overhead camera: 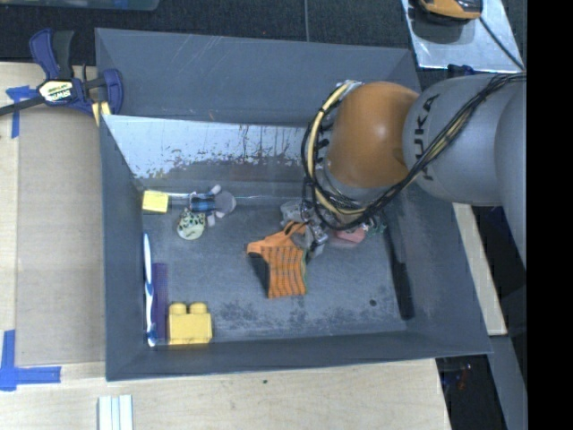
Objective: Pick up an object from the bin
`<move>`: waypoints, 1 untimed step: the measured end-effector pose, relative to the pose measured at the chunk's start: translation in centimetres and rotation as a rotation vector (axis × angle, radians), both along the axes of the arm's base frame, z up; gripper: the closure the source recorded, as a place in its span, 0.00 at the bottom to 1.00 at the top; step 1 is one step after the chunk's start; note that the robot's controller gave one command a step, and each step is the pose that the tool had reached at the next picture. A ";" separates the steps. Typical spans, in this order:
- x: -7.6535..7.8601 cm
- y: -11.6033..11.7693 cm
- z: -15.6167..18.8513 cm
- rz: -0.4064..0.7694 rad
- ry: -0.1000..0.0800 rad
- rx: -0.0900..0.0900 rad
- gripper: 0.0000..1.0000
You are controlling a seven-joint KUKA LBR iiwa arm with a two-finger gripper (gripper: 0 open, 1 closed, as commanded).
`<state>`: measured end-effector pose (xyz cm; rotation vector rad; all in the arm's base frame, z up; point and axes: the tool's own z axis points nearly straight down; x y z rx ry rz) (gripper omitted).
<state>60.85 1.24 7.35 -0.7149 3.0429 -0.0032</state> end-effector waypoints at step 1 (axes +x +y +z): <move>0.0 0.0 0.0 0.000 0.000 0.000 1.00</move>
Offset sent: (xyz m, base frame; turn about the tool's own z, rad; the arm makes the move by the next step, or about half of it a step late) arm 0.0001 0.0002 0.0842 -0.0001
